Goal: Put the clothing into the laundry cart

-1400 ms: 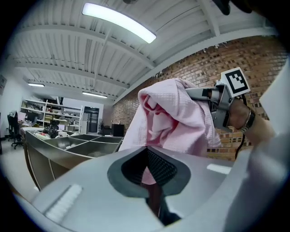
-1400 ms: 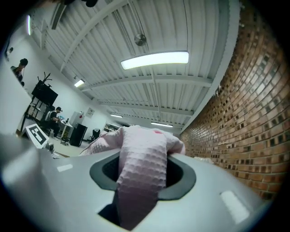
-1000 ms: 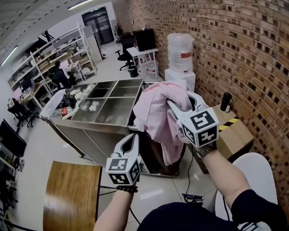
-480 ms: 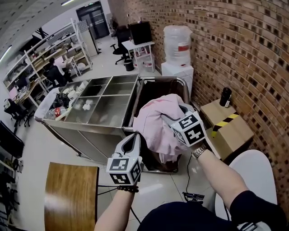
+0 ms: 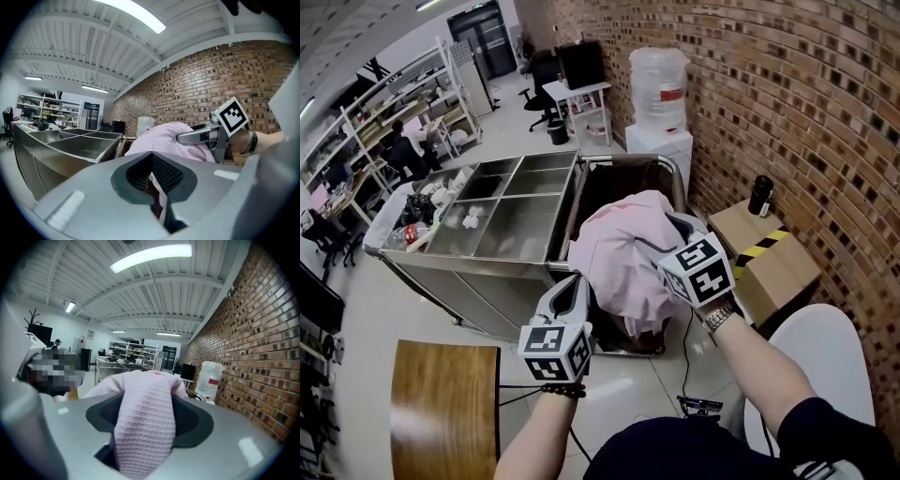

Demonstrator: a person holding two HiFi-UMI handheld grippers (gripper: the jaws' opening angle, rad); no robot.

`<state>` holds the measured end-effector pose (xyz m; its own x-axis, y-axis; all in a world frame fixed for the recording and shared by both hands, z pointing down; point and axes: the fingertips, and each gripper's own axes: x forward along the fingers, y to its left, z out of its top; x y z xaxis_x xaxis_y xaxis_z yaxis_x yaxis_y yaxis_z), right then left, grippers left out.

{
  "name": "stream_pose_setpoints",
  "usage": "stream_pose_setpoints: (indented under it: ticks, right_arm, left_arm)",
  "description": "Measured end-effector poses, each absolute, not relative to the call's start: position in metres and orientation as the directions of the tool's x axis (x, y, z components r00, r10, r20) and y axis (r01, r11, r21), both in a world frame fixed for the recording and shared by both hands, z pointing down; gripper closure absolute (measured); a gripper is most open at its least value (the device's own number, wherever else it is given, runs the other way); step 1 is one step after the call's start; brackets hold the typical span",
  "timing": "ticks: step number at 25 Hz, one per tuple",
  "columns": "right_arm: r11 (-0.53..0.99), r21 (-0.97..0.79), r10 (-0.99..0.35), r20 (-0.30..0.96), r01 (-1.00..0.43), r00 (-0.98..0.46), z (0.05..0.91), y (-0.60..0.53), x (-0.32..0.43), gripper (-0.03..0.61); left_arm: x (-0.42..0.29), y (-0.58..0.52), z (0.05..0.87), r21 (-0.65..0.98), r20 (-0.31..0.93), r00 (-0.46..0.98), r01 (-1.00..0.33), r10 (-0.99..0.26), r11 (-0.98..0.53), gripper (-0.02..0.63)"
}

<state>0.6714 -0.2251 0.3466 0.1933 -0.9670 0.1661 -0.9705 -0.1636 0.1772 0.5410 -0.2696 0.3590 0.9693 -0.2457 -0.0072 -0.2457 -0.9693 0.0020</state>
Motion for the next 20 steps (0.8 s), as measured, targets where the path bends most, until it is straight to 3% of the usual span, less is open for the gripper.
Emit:
stream_pose_setpoints:
  ticks: [20]
  right_arm:
    - [-0.232,0.184,-0.961,0.108,-0.955,0.254,0.308,-0.149,0.623,0.275]
  left_arm:
    - [0.507,-0.204,0.335,-0.009,-0.018,0.985,-0.171,-0.171,-0.985,0.615]
